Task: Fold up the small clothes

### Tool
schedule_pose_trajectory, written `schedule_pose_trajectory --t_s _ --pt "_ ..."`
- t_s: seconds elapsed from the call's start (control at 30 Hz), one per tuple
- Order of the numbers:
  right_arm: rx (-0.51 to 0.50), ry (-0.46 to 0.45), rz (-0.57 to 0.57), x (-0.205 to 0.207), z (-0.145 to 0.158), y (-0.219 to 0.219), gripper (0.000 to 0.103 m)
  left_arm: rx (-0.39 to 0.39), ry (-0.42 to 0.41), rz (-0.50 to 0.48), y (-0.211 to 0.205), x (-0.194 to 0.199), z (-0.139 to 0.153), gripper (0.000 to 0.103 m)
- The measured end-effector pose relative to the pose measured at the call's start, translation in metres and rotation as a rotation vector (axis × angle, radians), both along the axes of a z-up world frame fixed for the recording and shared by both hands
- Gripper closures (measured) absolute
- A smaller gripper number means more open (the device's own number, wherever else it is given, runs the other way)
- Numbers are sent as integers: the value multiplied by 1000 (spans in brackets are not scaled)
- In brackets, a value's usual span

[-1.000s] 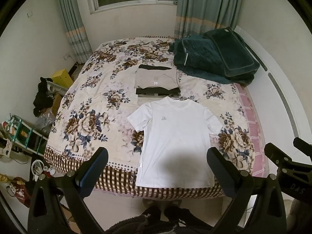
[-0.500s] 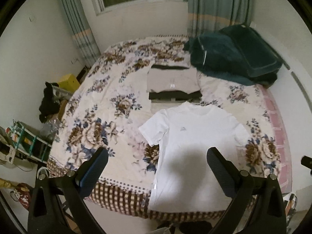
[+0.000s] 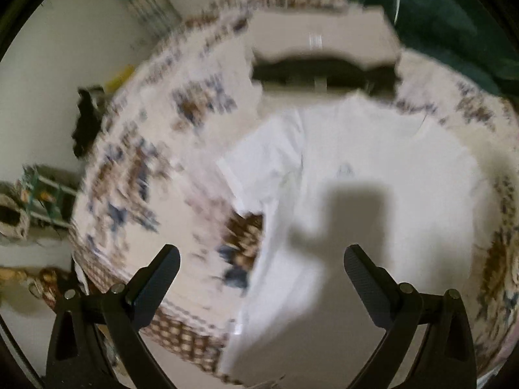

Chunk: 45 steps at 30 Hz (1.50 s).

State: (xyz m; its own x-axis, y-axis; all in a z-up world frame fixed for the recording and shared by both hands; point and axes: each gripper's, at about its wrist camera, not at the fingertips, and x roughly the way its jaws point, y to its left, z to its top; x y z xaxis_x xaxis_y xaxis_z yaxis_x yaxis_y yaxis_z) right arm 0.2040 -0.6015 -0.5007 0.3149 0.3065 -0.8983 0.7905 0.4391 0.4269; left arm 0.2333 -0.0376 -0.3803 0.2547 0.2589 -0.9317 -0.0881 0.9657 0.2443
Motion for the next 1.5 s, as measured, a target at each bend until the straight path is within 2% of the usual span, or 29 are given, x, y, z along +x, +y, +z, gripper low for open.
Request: schedule_pose_trajectory --t_s 0.1,0.17,0.2,0.23,0.27,0.3,0.33,0.4,0.53,0.6,0.63,0.67,0.7,0.73,0.77,0.83,0.9,1.0,1.07,1.1,1.13,1.17,1.2,1.27,1.33,1.4,1.47,1.5 --pt "91 -34 -35 41 -71 -19 25 15 51 12 -9 16 -54 0" --pt "152 -62 -25 66 -107 -27 26 28 74 9 -18 23 -86 0" --pt "181 -82 -28 77 -121 -28 30 36 80 8 -22 27 -100 0" --pt "196 -105 -12 85 -127 -27 44 40 84 9 -26 30 -110 0" --pt "187 -112 26 94 -131 -25 72 37 87 10 -30 35 -116 0" --pt "149 -113 78 106 -128 -21 86 29 89 13 -33 38 -122 0" --pt "127 -126 102 113 -123 -19 91 18 96 18 -36 39 -128 0" --pt "67 -145 129 124 -110 -20 95 -7 104 17 -46 43 -135 0" --pt "2 -180 147 151 -83 -34 96 -30 107 -12 -61 45 -143 0" --pt "-48 -144 204 169 -79 -37 96 -31 105 -26 -65 45 -144 0" --pt "-56 -117 210 170 -79 -41 94 -28 105 -34 -66 45 -144 0" --pt "-57 -86 205 170 -82 -44 85 -27 105 -37 -66 44 -143 0" --pt "-43 -41 186 166 -85 -46 77 -33 106 -34 -65 43 -142 0" --pt "-24 -33 153 148 -83 -51 60 -41 104 -28 -64 43 -141 0" --pt "0 -47 107 132 -82 -55 50 -54 100 -19 -60 41 -139 0" --pt "45 -63 34 91 -80 -51 48 -68 94 5 -53 37 -138 0" --pt "151 -78 -64 49 -91 -33 45 -77 96 30 -44 32 -140 0" --pt "310 -130 -177 16 -125 -5 42 -96 111 70 -28 21 -149 0" --pt "337 -201 -243 12 -143 9 42 -105 128 86 -18 13 -156 0" --pt "318 -244 -264 15 -146 15 43 -110 133 91 -14 9 -158 0" --pt "269 -282 -277 19 -143 21 64 -118 132 94 -7 6 -160 0" --pt "224 -303 -281 24 -137 28 98 -120 130 93 -3 3 -161 0" --pt "204 -305 -280 27 -132 33 99 -121 129 92 2 0 -161 0" --pt "109 -332 -281 31 -103 46 99 -126 125 102 16 -5 -161 0" --pt "3 -346 -208 42 -67 62 99 -141 113 121 29 -9 -158 0" --pt "-109 -369 -77 62 -29 84 99 -151 99 136 46 -14 -155 0" --pt "-216 -380 129 96 5 131 99 -147 82 132 57 -17 -152 0" --pt "-274 -375 272 119 17 171 99 -138 67 121 65 -19 -149 0"
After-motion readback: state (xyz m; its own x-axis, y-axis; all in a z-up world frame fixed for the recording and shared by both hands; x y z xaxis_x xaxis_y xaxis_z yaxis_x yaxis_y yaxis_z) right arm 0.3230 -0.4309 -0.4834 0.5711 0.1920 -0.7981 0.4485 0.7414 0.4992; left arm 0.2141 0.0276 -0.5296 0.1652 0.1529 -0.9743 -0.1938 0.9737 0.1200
